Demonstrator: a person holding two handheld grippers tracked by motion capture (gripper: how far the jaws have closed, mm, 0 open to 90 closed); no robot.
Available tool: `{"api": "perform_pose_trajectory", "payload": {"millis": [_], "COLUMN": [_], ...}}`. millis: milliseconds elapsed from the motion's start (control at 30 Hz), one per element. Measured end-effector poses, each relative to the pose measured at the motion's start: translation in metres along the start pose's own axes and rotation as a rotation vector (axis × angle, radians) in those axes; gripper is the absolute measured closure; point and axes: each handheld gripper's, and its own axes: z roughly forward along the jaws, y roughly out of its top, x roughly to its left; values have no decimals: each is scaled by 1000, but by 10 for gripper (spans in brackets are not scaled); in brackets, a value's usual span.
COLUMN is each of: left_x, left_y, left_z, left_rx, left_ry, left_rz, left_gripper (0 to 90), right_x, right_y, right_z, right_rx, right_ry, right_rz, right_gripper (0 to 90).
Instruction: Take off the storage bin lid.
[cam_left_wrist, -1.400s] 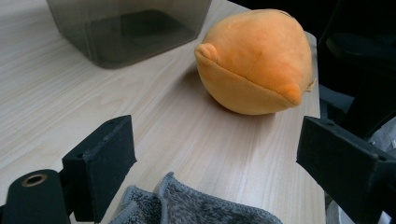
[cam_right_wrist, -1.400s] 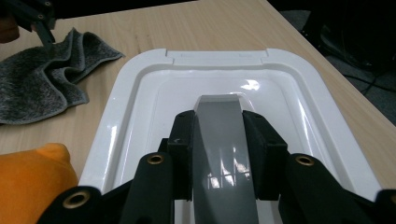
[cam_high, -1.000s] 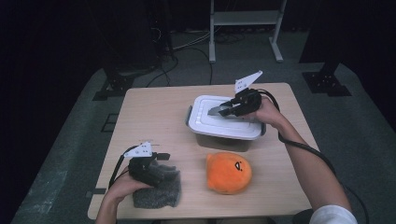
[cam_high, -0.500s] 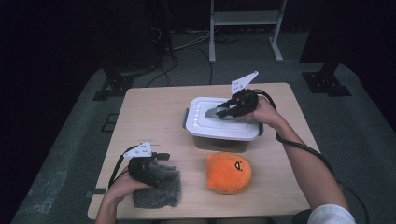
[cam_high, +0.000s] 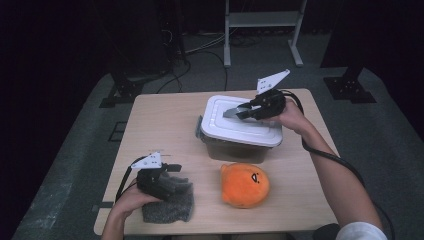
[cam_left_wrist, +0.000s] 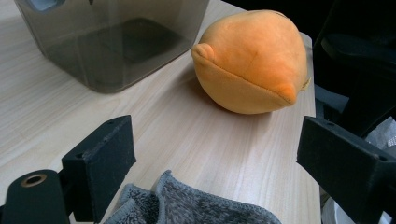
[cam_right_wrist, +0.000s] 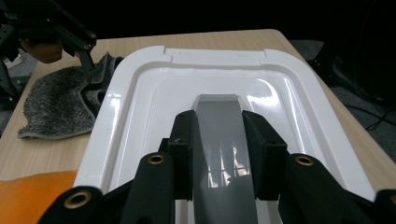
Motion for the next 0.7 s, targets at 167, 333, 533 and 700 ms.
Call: {"api": "perform_pose_trajectory", "payload": {"millis": [167,333,533,700], "left_x": [-1,-2,-2,-4], "left_y": [1,1,1,2], "left_z": [0,0,1,2], "left_rx": [-7,-10,-17,-19], "left_ry": [0,-2,-2,-11], "left_rz": [3,8,4,5], "left_gripper": [104,103,102,102], "right_x": [8,18,34,48], "right_y": [-1,-12,-34,-57], "right_z": [-31,-64,-100,-129], "right_rx": [-20,-37,-54,-66], "right_ry": [-34,-67,-113,-152], "right_rz": [-1,9,36,65], "right_gripper": [657,657,657,657]}}
